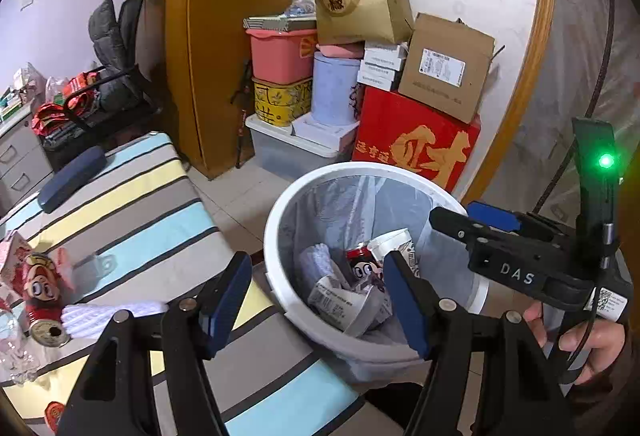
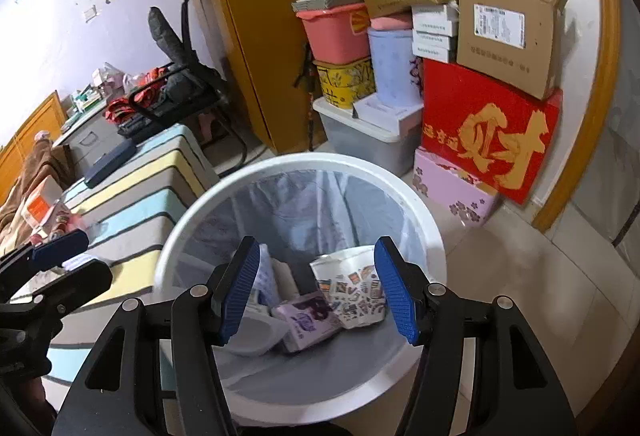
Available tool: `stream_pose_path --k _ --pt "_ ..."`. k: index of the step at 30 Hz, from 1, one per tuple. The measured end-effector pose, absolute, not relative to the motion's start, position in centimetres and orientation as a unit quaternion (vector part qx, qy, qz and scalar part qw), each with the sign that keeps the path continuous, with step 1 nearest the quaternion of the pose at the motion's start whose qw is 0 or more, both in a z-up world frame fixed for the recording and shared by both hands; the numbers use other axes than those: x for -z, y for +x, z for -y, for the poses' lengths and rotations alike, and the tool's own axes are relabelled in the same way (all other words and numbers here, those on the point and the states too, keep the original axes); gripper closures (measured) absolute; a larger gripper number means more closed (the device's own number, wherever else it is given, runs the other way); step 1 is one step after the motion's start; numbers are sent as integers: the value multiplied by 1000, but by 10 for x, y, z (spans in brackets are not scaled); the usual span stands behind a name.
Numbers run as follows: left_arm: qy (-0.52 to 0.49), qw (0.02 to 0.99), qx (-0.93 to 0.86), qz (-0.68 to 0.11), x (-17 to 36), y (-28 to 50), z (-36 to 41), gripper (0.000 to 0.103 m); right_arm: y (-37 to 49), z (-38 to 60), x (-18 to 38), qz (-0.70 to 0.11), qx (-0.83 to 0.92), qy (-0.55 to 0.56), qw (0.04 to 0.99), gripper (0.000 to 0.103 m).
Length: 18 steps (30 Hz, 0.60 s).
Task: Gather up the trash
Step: 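Move both tools back over the bed toward the remaining trash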
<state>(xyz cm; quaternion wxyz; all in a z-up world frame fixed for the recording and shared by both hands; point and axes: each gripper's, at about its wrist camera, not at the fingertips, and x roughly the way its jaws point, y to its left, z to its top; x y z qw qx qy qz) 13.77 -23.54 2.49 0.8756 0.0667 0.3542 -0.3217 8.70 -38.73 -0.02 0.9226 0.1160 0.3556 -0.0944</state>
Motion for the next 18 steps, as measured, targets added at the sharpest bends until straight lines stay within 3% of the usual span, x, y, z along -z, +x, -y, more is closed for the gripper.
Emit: stream_pose_path --k 18 --pt "45 912 251 -321 -47 124 154 32 86 329 -22 -319 36 92 943 42"
